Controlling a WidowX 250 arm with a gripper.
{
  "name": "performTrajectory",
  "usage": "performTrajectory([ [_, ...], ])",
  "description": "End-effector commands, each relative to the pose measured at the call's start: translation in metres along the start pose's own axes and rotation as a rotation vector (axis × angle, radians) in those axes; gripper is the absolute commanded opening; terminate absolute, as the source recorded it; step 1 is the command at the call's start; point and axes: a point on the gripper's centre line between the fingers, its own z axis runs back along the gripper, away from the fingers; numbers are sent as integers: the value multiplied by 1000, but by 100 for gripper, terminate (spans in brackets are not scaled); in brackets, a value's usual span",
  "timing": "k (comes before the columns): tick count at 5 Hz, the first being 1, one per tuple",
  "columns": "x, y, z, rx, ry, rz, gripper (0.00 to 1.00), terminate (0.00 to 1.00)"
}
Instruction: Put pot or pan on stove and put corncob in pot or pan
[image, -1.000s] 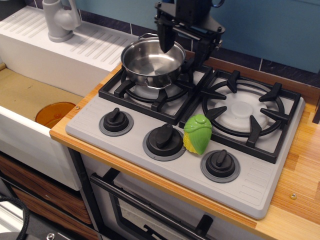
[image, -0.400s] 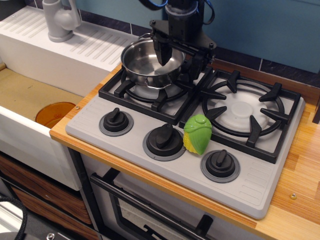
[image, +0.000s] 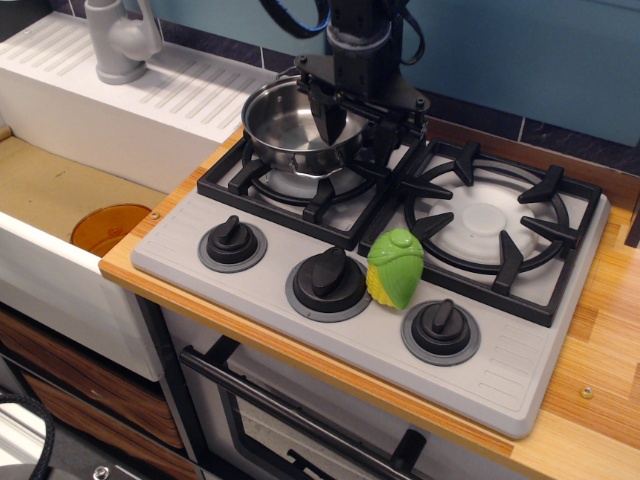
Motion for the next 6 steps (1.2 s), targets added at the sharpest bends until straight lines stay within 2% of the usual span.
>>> performTrajectory([
  [1, 11, -2, 19, -6, -27, 12, 0, 0],
  [3, 14, -14, 35, -26, 5, 22, 0, 0],
  [4, 18, -18, 49, -14, 18, 24, 0, 0],
  [6, 21, -45, 94, 47, 64, 49, 0, 0],
])
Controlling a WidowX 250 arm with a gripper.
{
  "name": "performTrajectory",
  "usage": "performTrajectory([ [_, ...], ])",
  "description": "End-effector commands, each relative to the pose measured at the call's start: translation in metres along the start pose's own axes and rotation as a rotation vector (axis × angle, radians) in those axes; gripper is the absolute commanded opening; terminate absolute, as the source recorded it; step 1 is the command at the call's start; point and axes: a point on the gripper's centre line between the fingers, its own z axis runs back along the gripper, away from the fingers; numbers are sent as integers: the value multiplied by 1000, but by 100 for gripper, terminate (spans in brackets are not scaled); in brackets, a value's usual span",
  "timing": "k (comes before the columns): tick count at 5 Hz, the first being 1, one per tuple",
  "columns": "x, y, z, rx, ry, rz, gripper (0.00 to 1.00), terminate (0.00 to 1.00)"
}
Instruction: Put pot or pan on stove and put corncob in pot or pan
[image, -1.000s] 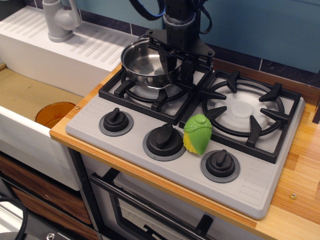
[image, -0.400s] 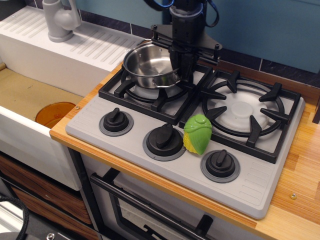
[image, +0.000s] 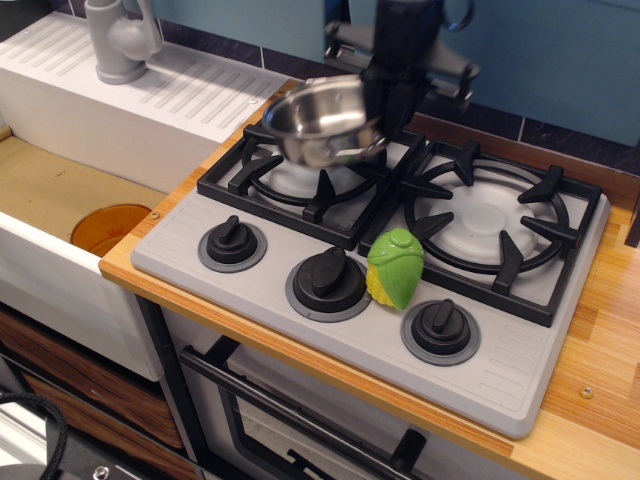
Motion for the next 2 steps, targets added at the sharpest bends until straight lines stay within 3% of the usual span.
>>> performTrajectory([
  [1, 4, -34, 59, 51, -101, 44, 0, 0],
  [2, -4, -55, 60, 84, -120, 56, 0, 0],
])
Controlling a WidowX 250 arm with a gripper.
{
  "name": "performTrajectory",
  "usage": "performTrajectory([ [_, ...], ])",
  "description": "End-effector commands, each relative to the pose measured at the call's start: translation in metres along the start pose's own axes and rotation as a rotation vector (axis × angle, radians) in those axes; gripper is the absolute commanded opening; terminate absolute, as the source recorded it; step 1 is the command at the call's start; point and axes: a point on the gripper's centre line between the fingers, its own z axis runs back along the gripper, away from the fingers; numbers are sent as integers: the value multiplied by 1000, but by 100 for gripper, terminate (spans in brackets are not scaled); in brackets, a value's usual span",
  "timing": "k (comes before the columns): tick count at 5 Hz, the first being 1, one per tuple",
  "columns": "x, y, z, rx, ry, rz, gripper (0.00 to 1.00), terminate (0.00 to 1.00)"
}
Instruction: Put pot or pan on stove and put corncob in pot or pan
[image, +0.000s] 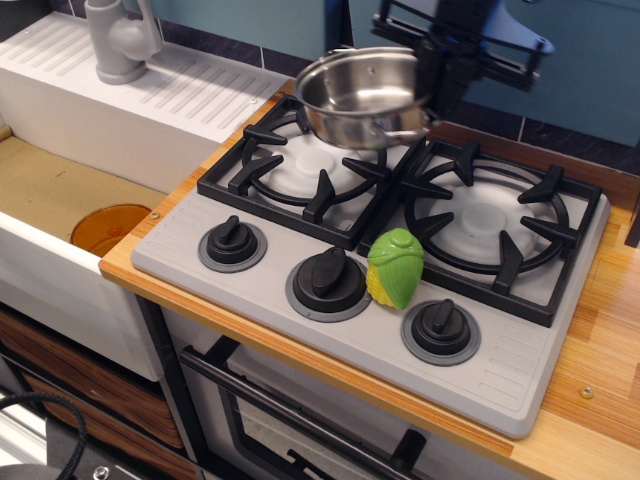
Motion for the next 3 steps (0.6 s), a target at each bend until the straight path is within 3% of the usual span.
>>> performTrajectory([
  [1, -3, -37, 29, 54, -154, 54, 0, 0],
  [3, -7, -70, 13, 110, -205, 87, 0, 0],
])
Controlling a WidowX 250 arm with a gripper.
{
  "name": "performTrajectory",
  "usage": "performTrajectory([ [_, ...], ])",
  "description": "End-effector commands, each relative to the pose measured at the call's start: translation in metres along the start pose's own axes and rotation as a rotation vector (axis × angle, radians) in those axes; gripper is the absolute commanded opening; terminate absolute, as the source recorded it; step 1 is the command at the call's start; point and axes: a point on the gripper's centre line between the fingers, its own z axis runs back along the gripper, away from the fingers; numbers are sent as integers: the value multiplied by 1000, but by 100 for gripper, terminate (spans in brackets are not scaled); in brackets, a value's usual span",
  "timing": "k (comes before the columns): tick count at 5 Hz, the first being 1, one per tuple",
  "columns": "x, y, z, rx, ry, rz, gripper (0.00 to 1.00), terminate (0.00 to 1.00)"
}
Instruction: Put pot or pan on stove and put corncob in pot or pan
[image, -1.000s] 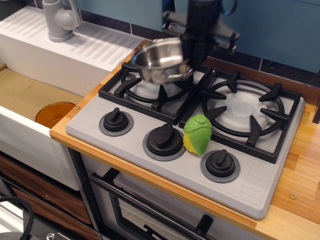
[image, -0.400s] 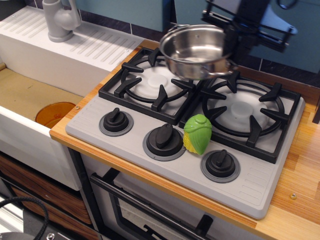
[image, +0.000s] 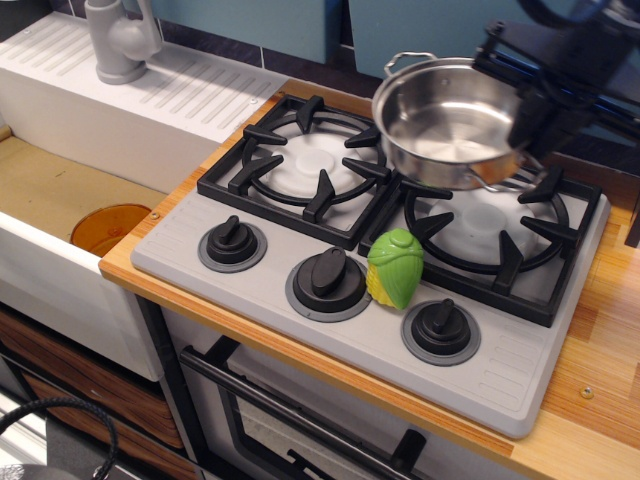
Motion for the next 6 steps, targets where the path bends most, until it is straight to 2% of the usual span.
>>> performTrajectory([
  [1, 7, -24, -7, 21, -78, 37, 0, 0],
  [3, 17, -38, -31, 5, -116, 37, 0, 0],
  [4, 20, -38, -33, -15, -110, 20, 100, 0],
  [6, 19, -21, -7, -49, -38, -5, 100, 0],
])
